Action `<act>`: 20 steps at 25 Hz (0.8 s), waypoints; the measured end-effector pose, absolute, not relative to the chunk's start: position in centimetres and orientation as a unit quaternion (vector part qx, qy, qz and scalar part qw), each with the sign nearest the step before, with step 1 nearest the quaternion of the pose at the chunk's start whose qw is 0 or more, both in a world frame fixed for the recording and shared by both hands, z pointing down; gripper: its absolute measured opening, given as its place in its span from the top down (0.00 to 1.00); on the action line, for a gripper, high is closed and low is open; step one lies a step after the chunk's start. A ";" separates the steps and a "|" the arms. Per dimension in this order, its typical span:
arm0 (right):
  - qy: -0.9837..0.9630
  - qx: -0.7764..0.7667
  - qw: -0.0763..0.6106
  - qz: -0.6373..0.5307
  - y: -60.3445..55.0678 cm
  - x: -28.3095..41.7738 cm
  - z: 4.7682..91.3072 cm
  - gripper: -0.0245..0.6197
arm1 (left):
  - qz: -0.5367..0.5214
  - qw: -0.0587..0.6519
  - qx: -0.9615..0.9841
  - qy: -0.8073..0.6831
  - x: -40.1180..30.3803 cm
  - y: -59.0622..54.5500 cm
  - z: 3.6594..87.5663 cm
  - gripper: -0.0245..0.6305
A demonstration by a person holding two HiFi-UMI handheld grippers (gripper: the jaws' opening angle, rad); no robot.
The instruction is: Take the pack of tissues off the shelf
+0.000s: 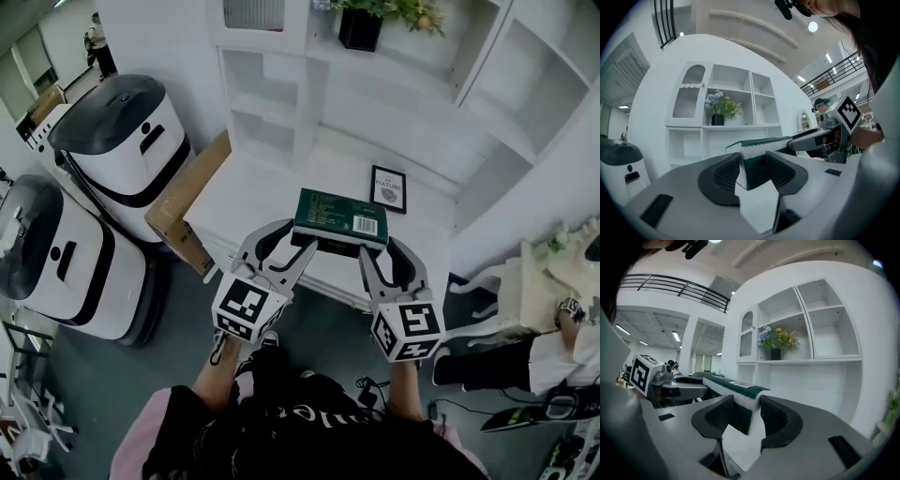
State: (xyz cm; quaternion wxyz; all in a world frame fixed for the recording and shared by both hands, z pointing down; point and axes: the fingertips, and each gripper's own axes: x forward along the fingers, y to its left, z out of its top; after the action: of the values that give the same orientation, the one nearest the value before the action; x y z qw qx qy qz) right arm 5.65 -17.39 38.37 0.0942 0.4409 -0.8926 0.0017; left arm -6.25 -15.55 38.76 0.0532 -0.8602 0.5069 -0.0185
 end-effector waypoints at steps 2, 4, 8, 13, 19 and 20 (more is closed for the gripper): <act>-0.895 0.436 0.095 0.002 -15.8 6.8 38.7 0.64 | -0.019 0.050 -0.857 0.513 -5.1 -13.8 39.1 0.68; -0.898 0.431 0.096 0.002 -14.3 7.7 39.1 0.64 | -0.020 0.046 -0.854 0.518 -4.1 -12.2 39.5 0.68; -0.902 0.422 0.097 0.005 -11.7 9.0 40.2 0.64 | -0.028 0.039 -0.850 0.524 -2.8 -9.4 40.6 0.68; -0.904 0.417 0.098 0.013 -9.4 9.8 41.7 0.64 | -0.037 0.029 -0.847 0.530 -1.9 -7.0 42.0 0.68; -0.907 0.411 0.096 0.017 -7.6 10.4 42.6 0.64 | -0.045 0.025 -0.844 0.533 -1.4 -5.0 42.8 0.68; -0.907 0.409 0.096 0.017 -7.3 10.3 42.7 0.64 | -0.045 0.025 -0.844 0.534 -1.4 -4.7 42.9 0.68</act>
State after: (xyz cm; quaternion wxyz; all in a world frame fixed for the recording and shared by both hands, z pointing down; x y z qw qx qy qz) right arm 10.33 -7.31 42.71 0.0958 0.4095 -0.9071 0.0169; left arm -1.41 -4.74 42.87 0.0247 -0.8440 0.5339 -0.0453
